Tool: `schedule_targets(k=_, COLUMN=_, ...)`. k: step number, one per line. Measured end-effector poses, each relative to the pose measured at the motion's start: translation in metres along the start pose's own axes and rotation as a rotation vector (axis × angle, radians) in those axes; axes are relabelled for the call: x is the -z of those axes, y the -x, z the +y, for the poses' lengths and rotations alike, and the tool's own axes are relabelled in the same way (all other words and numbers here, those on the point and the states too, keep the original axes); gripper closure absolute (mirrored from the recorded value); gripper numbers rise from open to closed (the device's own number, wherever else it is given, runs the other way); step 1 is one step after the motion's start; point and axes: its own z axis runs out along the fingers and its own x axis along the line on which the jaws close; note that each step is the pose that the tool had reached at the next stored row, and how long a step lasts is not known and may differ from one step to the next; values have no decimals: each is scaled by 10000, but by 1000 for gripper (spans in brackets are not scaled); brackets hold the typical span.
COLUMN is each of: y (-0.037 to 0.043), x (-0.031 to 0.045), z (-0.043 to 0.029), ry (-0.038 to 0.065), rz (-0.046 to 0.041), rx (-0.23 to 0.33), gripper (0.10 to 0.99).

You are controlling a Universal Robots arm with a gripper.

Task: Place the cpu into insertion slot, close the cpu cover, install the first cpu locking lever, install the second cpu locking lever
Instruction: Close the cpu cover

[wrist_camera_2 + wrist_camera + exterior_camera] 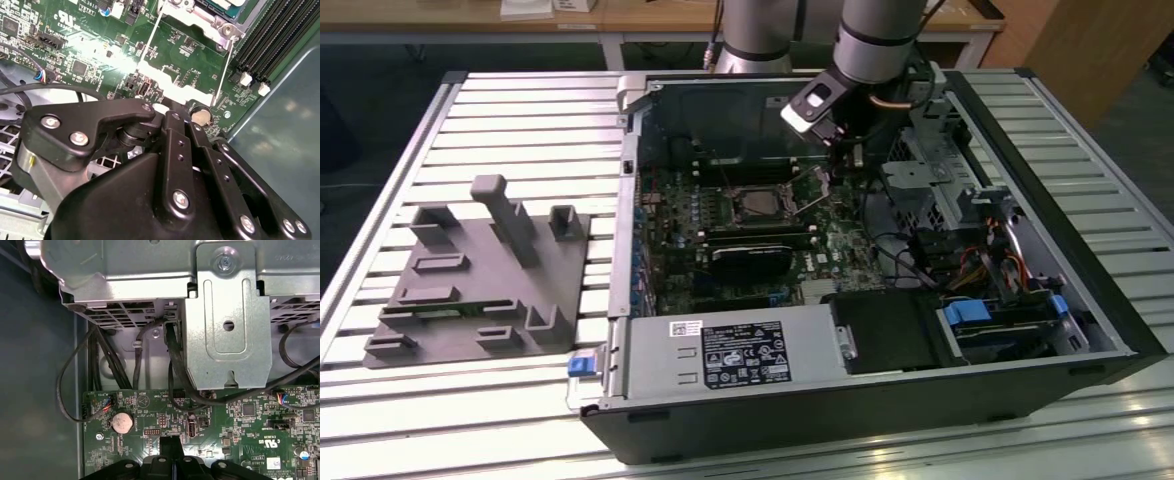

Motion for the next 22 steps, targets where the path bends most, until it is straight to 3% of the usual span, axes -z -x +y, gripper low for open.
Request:
schedule_targets(k=6, y=-1, x=16, z=1, ry=-23, rz=-1, rx=2, gripper=980)
schedule_targets(k=12, y=-1, x=14, z=6, ry=-445, rz=-29, rx=-11, gripper=980)
schedule_targets(k=16, y=-1, x=13, z=8, ry=-670, rz=-45, rx=-17, gripper=980)
schedule_targets(k=22, y=0, x=14, z=4, ry=-679, rz=-47, rx=-17, gripper=980)
